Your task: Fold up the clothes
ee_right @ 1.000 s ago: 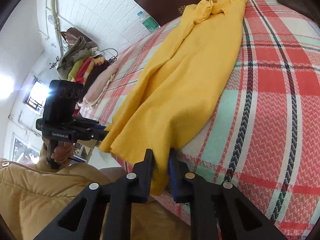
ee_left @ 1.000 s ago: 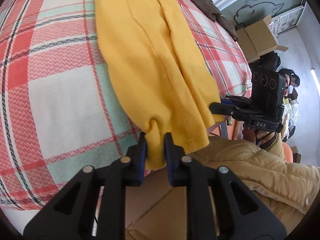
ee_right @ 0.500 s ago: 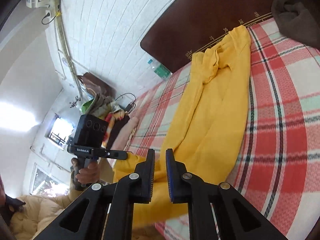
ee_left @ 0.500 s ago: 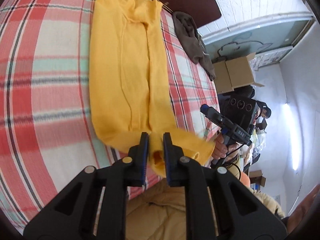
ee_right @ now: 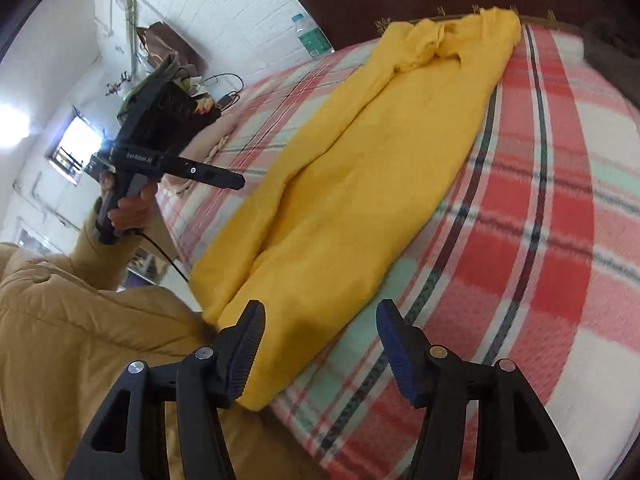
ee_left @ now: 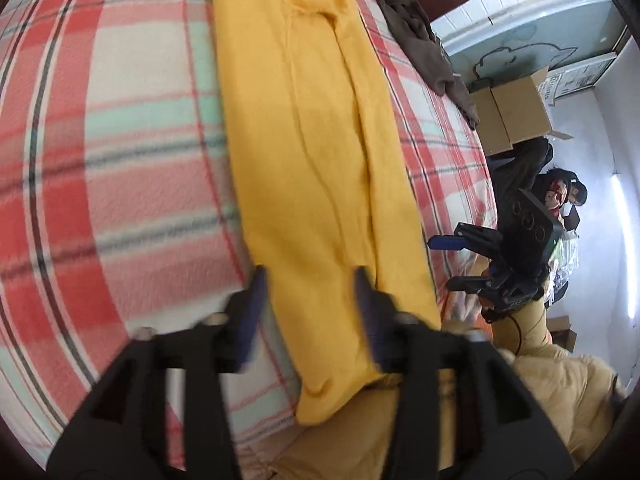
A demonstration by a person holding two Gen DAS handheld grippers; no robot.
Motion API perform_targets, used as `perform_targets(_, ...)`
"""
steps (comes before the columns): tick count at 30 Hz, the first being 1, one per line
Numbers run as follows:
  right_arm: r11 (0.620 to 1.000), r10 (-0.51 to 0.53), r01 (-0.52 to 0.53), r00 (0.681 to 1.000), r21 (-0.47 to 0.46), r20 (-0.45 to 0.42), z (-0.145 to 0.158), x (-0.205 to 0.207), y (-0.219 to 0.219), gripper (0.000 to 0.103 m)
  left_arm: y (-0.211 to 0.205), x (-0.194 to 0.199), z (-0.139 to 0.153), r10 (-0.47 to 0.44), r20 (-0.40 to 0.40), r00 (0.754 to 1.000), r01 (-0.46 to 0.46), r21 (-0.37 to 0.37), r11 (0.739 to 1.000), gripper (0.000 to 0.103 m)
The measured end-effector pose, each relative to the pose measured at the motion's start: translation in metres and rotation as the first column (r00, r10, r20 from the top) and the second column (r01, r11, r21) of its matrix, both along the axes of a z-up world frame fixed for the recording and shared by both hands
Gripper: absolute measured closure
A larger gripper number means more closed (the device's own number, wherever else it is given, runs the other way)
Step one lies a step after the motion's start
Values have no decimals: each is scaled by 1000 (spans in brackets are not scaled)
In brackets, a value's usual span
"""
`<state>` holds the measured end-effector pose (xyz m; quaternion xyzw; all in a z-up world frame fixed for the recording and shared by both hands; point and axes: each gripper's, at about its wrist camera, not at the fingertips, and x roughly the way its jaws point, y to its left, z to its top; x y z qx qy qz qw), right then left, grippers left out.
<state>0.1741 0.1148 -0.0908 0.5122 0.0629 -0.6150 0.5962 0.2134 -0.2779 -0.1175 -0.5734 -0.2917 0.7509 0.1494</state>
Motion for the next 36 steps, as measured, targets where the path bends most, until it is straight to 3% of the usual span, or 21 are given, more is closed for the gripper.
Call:
perform_targets(5,1000,22,-22,996,-10,92,-16,29,4,44,25,37,-17,-44,47,998,44,-16,999,31)
perform_targets(11,1000,-3,4,997,-10,82,-22,46,-5,45,48,46,-23,-51,25,998,51,-17,999,34)
perform_targets(14,1000,-28,27,999,14,47,-22,48,-10,70,60,40,-26,-67,56,996,70,-59,996,77)
perform_targets(15,999,-37,36,999,23,35,-23,48,-12,84,62,37,-26,-66,65,996,70,-66,995,83)
perform_targets(17,998,-58,57,997,10,55,-22,42,-11,89,58,31,-23,-51,73,996,52,-14,999,88)
perform_targets(25,979,-96,125,979,-161,177,13,-8,-17,92,9,3,13,51,28,998,-56,207,977,88)
perform_targets(31,954,-155,206,960,-216,233,28,-68,-38,92,-19,-50,25,99,34,995,-104,256,961,88)
perform_targets(36,936,-213,277,937,-217,278,30,-117,-56,92,-36,-102,15,136,74,988,-151,273,950,88)
